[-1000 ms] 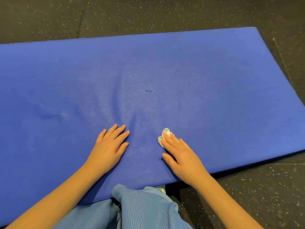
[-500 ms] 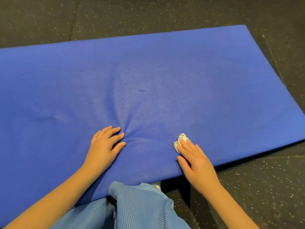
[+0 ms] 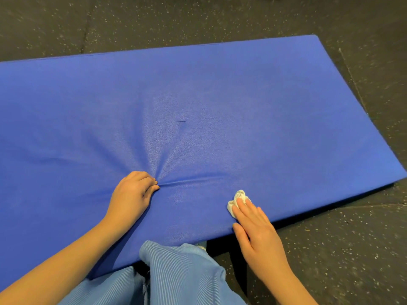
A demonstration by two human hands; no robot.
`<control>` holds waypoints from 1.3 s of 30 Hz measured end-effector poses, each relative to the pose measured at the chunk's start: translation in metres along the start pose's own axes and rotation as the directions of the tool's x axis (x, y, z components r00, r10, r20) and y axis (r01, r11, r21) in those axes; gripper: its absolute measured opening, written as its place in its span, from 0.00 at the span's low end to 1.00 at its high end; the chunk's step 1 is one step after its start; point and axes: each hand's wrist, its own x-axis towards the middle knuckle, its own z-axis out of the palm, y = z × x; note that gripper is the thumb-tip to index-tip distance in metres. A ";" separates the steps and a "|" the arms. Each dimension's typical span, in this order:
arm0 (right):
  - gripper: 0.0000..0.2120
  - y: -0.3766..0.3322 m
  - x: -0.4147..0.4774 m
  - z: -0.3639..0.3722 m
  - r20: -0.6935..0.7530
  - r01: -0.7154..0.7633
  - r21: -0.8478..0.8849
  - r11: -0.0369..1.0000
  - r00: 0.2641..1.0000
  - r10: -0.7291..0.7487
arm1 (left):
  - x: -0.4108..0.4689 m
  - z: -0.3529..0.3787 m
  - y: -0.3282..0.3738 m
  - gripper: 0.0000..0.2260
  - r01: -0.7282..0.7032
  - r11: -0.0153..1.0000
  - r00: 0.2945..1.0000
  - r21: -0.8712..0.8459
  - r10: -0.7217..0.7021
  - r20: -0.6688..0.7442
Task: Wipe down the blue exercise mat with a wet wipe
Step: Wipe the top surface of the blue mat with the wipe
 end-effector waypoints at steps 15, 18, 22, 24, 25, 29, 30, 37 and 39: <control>0.24 -0.027 0.061 0.026 0.022 0.085 0.059 0.995 0.996 -0.087 | -0.002 -0.059 -0.041 0.07 0.183 0.977 0.980 0.113 -0.191 0.059; 0.24 -0.051 0.067 0.043 0.099 0.147 0.129 0.981 0.982 -0.160 | -0.015 -0.083 -0.061 0.06 0.272 0.950 0.961 0.153 -0.277 0.013; 0.24 -0.079 0.074 0.058 0.130 0.210 0.238 0.948 0.961 -0.246 | -0.033 -0.107 -0.082 0.04 0.344 0.923 0.939 0.174 -0.342 -0.041; 0.24 -0.086 0.079 0.061 0.154 0.228 0.255 0.940 0.950 -0.272 | -0.040 -0.109 -0.090 0.04 0.356 0.918 0.934 0.176 -0.355 -0.042; 0.24 -0.087 0.082 0.061 0.170 0.230 0.256 0.939 0.945 -0.278 | -0.042 -0.108 -0.094 0.05 0.367 0.913 0.930 0.175 -0.367 -0.036; 0.26 -0.085 0.090 0.057 0.201 0.227 0.221 0.948 0.941 -0.272 | -0.049 -0.089 -0.093 0.04 0.375 0.915 0.922 0.148 -0.385 0.042; 0.26 -0.087 0.090 0.056 0.212 0.235 0.207 0.950 0.937 -0.278 | -0.050 -0.084 -0.090 0.03 0.370 0.916 0.923 0.156 -0.381 0.046; 0.28 -0.069 0.092 0.036 0.329 0.263 0.076 0.962 0.904 -0.273 | -0.039 -0.055 -0.048 0.32 0.222 0.959 0.933 0.177 -0.261 0.247; 0.29 -0.065 0.098 0.036 0.288 0.166 0.016 0.986 0.944 -0.163 | -0.039 -0.045 -0.039 0.38 0.278 0.951 0.904 0.139 -0.308 0.296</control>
